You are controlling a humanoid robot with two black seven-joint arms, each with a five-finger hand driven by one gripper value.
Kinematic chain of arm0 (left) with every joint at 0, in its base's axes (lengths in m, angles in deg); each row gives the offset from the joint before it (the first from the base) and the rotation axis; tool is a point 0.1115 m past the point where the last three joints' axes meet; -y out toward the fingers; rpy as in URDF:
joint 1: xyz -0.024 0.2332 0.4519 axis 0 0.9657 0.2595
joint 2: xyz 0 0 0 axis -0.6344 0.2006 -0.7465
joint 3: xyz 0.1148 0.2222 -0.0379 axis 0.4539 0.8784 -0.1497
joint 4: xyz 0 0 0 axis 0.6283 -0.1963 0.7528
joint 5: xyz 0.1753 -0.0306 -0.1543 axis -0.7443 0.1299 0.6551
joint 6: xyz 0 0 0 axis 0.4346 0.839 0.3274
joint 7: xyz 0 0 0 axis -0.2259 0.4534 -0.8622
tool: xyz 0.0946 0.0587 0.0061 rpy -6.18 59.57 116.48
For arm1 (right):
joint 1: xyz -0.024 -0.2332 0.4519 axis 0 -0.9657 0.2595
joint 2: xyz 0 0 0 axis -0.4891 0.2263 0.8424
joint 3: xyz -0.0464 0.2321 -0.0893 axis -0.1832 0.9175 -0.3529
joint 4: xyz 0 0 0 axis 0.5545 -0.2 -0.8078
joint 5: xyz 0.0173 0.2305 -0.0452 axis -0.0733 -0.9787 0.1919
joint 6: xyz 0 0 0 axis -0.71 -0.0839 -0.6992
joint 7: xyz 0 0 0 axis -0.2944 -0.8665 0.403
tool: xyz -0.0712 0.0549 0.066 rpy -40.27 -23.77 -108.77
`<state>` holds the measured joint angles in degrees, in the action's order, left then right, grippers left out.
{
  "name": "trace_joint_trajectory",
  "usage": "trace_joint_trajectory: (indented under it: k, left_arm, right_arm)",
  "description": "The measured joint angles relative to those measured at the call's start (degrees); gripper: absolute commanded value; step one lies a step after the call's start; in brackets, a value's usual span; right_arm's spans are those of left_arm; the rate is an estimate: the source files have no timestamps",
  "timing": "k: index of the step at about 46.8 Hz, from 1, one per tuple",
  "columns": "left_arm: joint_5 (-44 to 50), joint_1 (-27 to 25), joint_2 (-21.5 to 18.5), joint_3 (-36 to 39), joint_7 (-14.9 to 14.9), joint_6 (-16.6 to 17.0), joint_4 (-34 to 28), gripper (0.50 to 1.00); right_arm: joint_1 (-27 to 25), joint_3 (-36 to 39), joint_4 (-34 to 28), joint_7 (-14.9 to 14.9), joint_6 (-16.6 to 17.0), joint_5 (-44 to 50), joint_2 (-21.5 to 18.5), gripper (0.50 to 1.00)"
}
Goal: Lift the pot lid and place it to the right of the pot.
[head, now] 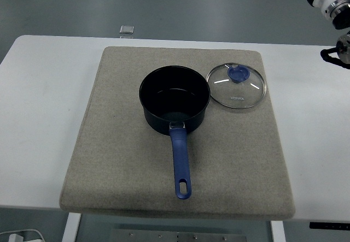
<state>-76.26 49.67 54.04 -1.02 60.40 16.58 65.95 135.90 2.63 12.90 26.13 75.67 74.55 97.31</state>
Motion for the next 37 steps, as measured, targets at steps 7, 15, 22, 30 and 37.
trace_joint_trajectory:
  k: [7,15,22,30,37]
  left_arm:
    - [0.0,0.0,0.0,0.0,0.0,0.0,0.0,1.0]
    - [0.0,0.02,0.0,0.0,-0.01,0.0,0.0,1.0]
    - [0.0,0.02,0.0,0.0,0.0,0.0,0.0,1.0]
    - [0.01,0.01,0.0,0.0,0.0,0.0,0.0,1.0]
    - [0.01,0.01,0.0,0.0,0.0,0.0,0.0,1.0]
  right_arm:
    - [-2.86,-0.06,0.01,-0.21,-0.1,-0.3,-1.11,0.903]
    - [-4.64,-0.02,0.01,0.44,-0.04,0.23,-1.91,0.903]
    - [-4.99,0.02,0.01,0.56,-0.13,0.39,-1.95,0.903]
    - [-5.43,0.27,0.0,0.59,-0.25,-0.39,-2.71,0.903]
    - [-6.8,5.29,-0.03,-0.08,-0.47,-0.67,-3.99,0.903]
